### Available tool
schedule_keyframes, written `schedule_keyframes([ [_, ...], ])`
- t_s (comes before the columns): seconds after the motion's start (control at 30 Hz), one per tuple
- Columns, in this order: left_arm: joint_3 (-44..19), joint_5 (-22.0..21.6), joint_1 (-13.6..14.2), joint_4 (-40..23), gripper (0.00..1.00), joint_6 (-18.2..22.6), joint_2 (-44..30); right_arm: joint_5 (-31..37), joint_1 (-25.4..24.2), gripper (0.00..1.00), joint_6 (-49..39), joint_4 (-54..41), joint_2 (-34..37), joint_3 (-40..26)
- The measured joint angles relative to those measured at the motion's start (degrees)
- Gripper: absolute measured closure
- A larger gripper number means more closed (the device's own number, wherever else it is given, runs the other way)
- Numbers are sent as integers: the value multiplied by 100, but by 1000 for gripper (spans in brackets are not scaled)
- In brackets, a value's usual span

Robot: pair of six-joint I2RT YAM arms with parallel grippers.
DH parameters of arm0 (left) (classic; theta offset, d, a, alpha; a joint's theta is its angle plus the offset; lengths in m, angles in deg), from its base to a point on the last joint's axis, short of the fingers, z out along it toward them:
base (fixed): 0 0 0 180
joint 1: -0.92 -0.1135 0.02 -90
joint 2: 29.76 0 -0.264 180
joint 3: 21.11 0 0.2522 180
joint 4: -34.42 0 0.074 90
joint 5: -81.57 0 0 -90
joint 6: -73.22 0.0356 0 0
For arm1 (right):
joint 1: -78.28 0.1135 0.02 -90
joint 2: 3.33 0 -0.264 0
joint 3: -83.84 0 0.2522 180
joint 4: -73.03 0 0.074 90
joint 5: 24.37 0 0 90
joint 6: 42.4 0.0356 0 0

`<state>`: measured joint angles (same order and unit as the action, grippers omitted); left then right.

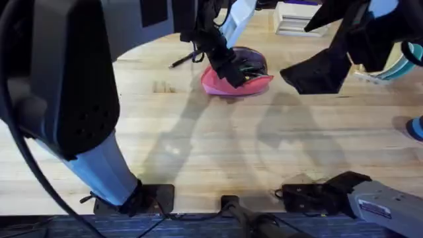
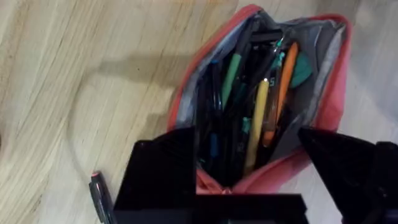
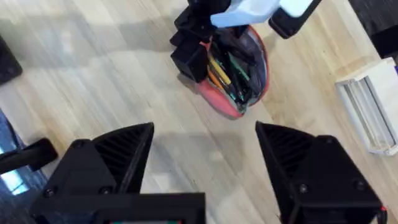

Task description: Unzip the bag, pick up the pens from the table one at a time and place them inside, then zip the bag closed.

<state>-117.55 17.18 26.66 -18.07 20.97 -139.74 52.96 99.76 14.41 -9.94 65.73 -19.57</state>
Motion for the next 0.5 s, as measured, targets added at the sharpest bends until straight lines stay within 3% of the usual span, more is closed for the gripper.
schedule_keyframes([
  [0.5, -333, 85, 0, -212, 7, -348, 0, 2, 0, 5, 0, 15, 0, 0],
])
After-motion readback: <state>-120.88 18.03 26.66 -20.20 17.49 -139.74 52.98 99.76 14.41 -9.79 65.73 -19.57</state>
